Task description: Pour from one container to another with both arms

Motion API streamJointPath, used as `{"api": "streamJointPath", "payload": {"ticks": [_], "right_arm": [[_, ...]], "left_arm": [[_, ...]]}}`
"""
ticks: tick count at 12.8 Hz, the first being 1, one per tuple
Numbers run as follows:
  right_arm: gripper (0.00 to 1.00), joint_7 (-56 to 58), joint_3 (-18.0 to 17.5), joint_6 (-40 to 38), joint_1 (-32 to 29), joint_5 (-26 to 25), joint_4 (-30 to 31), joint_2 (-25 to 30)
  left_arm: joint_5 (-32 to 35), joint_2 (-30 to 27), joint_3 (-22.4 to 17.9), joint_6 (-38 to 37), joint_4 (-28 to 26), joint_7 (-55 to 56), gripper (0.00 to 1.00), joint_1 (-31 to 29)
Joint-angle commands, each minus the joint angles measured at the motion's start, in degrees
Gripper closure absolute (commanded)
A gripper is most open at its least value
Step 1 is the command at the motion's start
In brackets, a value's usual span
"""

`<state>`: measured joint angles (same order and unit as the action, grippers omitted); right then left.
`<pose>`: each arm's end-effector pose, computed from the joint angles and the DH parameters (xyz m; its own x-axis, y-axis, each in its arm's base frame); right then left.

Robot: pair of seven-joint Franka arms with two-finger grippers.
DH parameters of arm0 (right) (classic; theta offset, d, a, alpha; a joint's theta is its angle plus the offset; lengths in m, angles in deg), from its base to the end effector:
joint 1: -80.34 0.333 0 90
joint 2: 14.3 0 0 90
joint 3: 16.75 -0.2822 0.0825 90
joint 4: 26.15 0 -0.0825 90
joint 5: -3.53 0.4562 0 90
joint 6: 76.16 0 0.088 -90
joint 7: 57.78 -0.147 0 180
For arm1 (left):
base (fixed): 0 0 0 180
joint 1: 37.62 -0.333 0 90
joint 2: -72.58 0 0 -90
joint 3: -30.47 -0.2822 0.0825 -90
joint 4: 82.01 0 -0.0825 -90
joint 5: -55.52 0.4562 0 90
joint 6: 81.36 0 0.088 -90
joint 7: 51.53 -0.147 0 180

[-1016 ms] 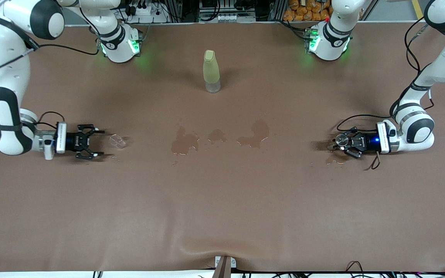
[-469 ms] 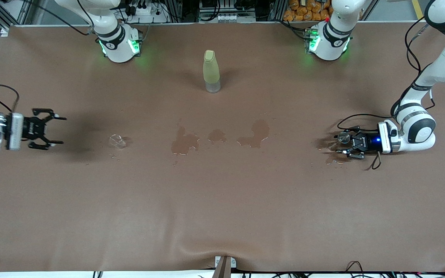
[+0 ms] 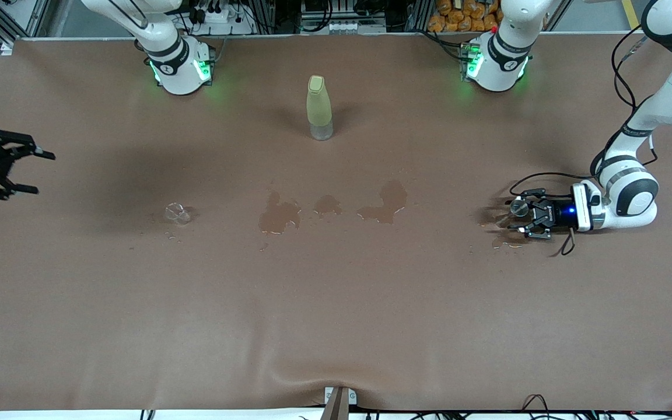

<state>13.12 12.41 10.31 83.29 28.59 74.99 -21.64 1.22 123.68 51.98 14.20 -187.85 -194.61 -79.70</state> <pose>0.5752 -0.2051 0.3860 0.7690 0.6032 0.2113 0.6246 -0.6389 -0.4491 0.5480 0.0483 -0.0011 0.1206 -0.0909 0.9885 -0.9926 0.0056 0.1216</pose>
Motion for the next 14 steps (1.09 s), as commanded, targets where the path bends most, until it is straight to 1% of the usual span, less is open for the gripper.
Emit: {"api": "streamJointPath", "payload": {"ticks": [1, 3, 4, 5, 6, 7, 10, 11, 14], "right_arm": [[0.00, -13.6, 0.6, -3.7, 3.1, -5.4, -4.0, 3.9], [0.00, -21.1, 0.3, -5.8, 4.4, -7.9, -7.0, 5.4], [0.00, -24.1, 0.0, -6.2, 5.1, -9.4, -8.2, 6.1], [0.00, -27.1, -1.0, -6.8, 5.4, -10.8, -9.3, 6.7], [0.00, -30.7, -2.9, -7.6, 5.5, -12.7, -10.4, 7.4], [0.00, -35.0, -5.5, -8.6, 5.4, -14.8, -11.5, 8.4], [0.00, -46.8, -11.8, -9.9, 5.0, -17.4, -13.0, 10.4], [0.00, -49.7, -13.5, -10.2, 5.0, -17.8, -13.1, 11.0], [0.00, -61.8, -20.4, -10.8, 4.7, -22.6, -14.0, 12.2]], "left_arm": [[0.2, -0.9, -0.1, -1.7, 0.1, 1.1, 0.11, -1.7], [0.4, -0.9, -0.1, -1.8, 0.1, 1.2, 0.05, -2.0], [1.1, -1.0, -0.1, -1.8, 0.1, 1.3, 0.04, -2.2], [2.0, -1.3, -0.1, -1.8, 0.4, 1.9, 0.03, -2.6], [4.0, -1.4, -0.1, -1.7, 0.8, 3.2, 0.02, -2.9], [6.1, -1.5, -0.1, -1.8, 1.6, 4.7, 0.02, -3.1], [11.8, -2.4, -0.1, -1.8, 4.7, 9.5, 0.01, -3.9], [13.5, -3.2, -0.1, -2.2, 5.4, 11.6, 0.01, -3.9], [18.4, -7.0, 0.2, -2.5, 7.3, 19.9, 0.01, -3.8]]}}
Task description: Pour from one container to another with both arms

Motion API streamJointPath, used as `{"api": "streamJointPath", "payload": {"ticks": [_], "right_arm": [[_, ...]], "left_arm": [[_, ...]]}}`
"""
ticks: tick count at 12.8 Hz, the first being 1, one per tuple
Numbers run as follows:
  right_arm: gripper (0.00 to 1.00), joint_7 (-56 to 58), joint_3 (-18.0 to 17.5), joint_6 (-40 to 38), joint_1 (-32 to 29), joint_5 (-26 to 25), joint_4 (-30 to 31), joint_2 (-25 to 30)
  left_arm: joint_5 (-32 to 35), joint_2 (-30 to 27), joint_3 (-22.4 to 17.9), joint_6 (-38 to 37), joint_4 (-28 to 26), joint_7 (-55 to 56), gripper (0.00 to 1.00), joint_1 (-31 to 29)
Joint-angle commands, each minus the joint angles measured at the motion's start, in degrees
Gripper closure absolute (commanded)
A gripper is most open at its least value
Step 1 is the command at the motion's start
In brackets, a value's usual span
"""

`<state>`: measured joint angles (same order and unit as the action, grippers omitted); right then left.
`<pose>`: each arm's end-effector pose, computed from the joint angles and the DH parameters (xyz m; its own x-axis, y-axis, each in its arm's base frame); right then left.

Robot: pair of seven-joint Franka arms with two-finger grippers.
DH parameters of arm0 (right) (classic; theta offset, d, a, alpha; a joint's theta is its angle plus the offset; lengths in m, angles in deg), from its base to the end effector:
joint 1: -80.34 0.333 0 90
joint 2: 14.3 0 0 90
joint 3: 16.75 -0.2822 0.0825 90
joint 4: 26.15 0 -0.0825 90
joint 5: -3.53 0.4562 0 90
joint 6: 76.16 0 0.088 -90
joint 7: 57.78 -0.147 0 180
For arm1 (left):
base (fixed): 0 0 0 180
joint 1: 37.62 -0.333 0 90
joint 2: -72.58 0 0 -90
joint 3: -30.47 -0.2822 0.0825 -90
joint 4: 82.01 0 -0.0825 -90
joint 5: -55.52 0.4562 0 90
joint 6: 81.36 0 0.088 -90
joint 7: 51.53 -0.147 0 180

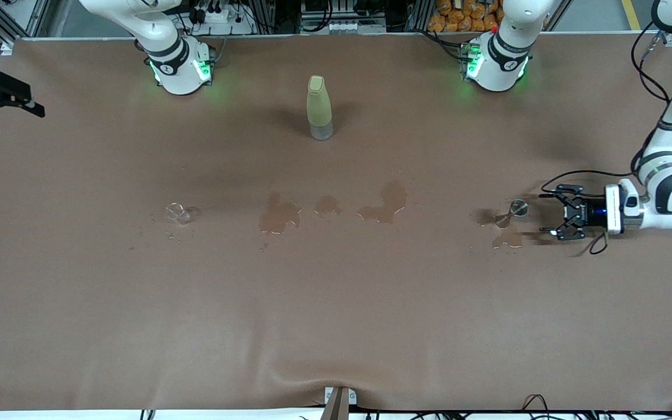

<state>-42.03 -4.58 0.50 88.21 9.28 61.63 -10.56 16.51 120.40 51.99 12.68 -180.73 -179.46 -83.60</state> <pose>0.5771 -0.0303 0.5925 0.9706 0.2219 -0.0928 0.2074 -0.9676 -0.1439 0.5696 0.1405 0.0406 0.2281 -0.3380 0.9131 -0.9661 0.0378 0.2554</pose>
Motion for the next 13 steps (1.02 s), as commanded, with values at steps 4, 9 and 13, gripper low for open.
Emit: {"api": "streamJointPath", "payload": {"ticks": [4, 9, 13], "right_arm": [[0.00, -11.4, -4.6, -1.8, -1.6, -6.1, -3.7, 0.2], [0.00, -11.3, -6.5, 0.1, -6.7, -5.8, -3.4, -0.3], [0.00, -12.0, -11.1, 2.2, -11.0, -6.1, -2.4, -0.3]], "left_arm": [[10.8, -12.4, 0.7, -0.9, 2.0, 17.6, 0.01, 1.5], [14.9, -20.3, 2.1, -0.9, 4.8, 33.4, 0.00, 4.5], [16.7, -23.0, 5.4, -0.3, 8.0, 44.0, 0.00, 4.7]]}}
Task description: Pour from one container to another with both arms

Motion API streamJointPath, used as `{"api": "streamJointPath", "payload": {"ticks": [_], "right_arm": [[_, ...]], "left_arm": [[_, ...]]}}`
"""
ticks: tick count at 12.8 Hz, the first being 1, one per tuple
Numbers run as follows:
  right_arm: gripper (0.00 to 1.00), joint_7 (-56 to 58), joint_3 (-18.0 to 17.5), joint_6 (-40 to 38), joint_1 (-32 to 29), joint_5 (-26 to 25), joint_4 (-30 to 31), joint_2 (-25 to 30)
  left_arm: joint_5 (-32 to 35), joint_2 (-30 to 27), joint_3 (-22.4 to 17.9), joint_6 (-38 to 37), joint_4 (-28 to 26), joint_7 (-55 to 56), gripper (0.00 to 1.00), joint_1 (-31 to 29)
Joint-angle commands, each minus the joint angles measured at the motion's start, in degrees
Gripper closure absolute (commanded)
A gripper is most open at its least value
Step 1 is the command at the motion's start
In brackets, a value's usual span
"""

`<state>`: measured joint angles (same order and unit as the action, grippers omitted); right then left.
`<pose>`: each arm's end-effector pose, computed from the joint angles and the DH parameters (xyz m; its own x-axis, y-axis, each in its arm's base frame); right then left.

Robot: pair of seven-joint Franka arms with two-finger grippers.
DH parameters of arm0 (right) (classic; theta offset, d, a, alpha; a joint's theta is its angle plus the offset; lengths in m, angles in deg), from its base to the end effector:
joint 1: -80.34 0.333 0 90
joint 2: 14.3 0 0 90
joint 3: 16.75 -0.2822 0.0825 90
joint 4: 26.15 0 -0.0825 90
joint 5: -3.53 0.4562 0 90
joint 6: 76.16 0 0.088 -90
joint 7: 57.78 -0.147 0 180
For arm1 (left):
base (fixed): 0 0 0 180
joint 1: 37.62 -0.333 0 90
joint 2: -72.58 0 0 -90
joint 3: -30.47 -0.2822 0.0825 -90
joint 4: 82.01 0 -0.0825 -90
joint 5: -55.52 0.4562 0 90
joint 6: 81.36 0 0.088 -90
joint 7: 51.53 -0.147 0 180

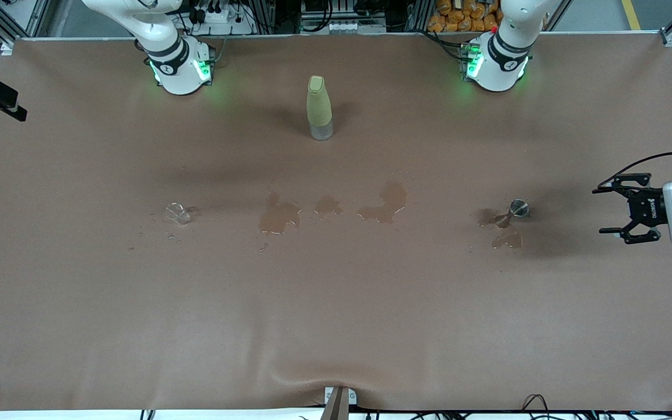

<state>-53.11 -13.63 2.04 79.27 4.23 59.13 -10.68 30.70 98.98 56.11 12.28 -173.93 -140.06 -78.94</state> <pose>0.5814 -0.0415 0.6156 0.9982 0.0113 -0.0590 0.0101 -0.9997 -0.0204 0.6565 0.1408 0.2856 0.4514 -0.7143 0.5347 -0.8803 -0.2584 0.3979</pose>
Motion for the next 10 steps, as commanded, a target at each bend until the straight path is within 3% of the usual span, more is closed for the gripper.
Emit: {"api": "streamJointPath", "payload": {"ticks": [1, 4, 10], "right_arm": [[0.00, -0.9, -2.1, 0.7, -2.2, -1.1, 0.2, -0.2], [0.00, -0.9, -2.5, 1.1, -3.2, -1.1, 0.2, -0.3], [0.00, -1.0, -2.5, 1.9, -2.9, -1.1, 0.5, -0.8]], "left_arm": [[4.1, -2.1, 2.8, 0.2, 2.3, 8.0, 0.00, 0.1], [11.2, -2.9, 7.8, 0.1, 5.6, 18.7, 0.00, 0.0], [21.7, -6.8, 11.6, 0.3, 7.2, 36.2, 0.00, 1.1]]}}
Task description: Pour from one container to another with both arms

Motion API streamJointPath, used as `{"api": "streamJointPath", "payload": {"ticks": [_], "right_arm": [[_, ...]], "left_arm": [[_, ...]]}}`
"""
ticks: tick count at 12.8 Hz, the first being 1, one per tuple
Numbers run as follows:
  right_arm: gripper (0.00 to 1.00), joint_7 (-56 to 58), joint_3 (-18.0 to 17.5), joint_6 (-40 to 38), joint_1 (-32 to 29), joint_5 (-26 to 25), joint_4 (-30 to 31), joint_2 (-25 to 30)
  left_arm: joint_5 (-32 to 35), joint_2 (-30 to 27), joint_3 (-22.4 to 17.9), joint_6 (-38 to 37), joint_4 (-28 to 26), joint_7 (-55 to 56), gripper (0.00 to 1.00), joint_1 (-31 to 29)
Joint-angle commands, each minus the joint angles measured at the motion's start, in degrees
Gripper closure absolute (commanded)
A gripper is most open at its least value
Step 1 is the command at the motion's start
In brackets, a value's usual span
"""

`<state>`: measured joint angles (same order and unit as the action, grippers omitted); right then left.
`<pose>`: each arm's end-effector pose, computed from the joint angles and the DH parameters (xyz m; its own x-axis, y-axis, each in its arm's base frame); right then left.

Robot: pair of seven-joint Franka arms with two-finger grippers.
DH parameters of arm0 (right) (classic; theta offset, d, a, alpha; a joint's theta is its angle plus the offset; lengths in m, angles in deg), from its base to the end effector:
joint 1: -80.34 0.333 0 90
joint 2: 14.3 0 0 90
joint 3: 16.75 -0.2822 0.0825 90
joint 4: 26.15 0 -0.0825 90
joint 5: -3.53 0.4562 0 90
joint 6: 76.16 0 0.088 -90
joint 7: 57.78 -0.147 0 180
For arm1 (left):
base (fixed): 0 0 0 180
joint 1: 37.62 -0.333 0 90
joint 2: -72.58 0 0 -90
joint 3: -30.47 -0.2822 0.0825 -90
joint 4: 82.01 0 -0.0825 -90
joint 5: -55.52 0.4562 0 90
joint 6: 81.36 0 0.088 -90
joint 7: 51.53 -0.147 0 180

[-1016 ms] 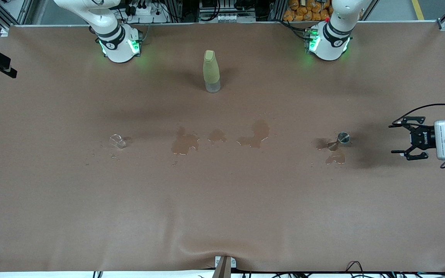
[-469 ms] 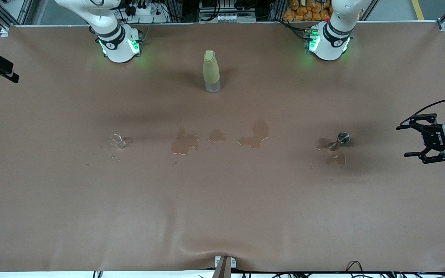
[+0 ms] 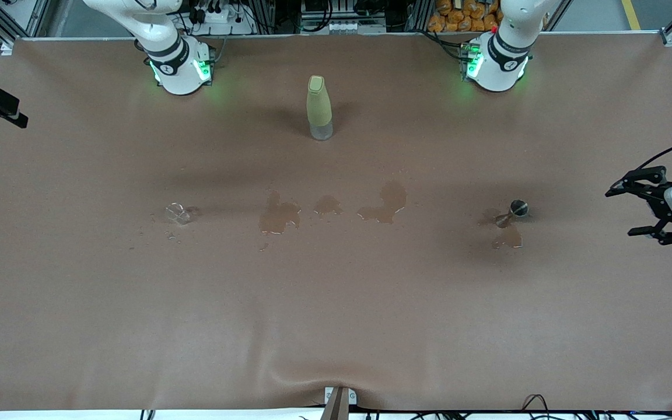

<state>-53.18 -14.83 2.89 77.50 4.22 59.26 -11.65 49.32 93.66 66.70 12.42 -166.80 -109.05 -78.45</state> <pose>0.5879 -0.0474 0.6057 0.9980 -0.0002 -0.0634 -0.0014 -0.9998 -0.0186 0.6875 0.0786 0.4076 0.6386 -0.7461 0.1887 -0.7622 -0.5792 0.2892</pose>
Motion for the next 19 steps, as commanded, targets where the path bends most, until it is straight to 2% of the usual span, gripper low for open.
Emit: {"api": "streamJointPath", "payload": {"ticks": [1, 6, 9, 11, 14, 17, 19], "right_arm": [[0.00, -0.9, -1.3, 2.7, -1.0, -1.0, 0.5, 0.2], [0.00, -0.8, -1.3, 7.3, -1.2, -0.8, 2.2, 0.2], [0.00, -0.9, -1.1, 7.9, -0.7, -0.9, 3.3, 0.7], [0.00, -0.8, -1.2, 7.8, -1.2, -0.8, 3.3, 0.7], [0.00, -0.6, -4.8, 7.8, -4.8, -0.5, 3.4, 0.7], [0.00, -0.9, -4.9, 7.5, -4.5, -0.5, 3.3, 0.6], [0.00, -1.0, -4.0, 7.5, -3.0, -0.7, 3.3, 0.6]], "left_arm": [[3.6, -2.0, 1.6, 0.2, 1.0, 6.1, 0.00, 0.5], [6.6, -4.2, 1.6, 0.2, 2.3, 8.4, 0.00, 0.6], [7.2, -4.2, 0.9, 0.2, 2.3, 20.2, 0.00, 0.5], [11.8, -4.2, 1.6, 0.1, 2.3, 24.4, 0.00, 0.5], [11.8, -5.7, 1.3, 0.1, 2.3, 28.3, 0.00, 0.4], [12.4, -6.6, 3.0, -0.2, 2.3, 40.3, 0.00, 0.6], [12.4, -7.3, 3.9, -0.3, 2.2, 40.9, 0.00, 0.5]]}}
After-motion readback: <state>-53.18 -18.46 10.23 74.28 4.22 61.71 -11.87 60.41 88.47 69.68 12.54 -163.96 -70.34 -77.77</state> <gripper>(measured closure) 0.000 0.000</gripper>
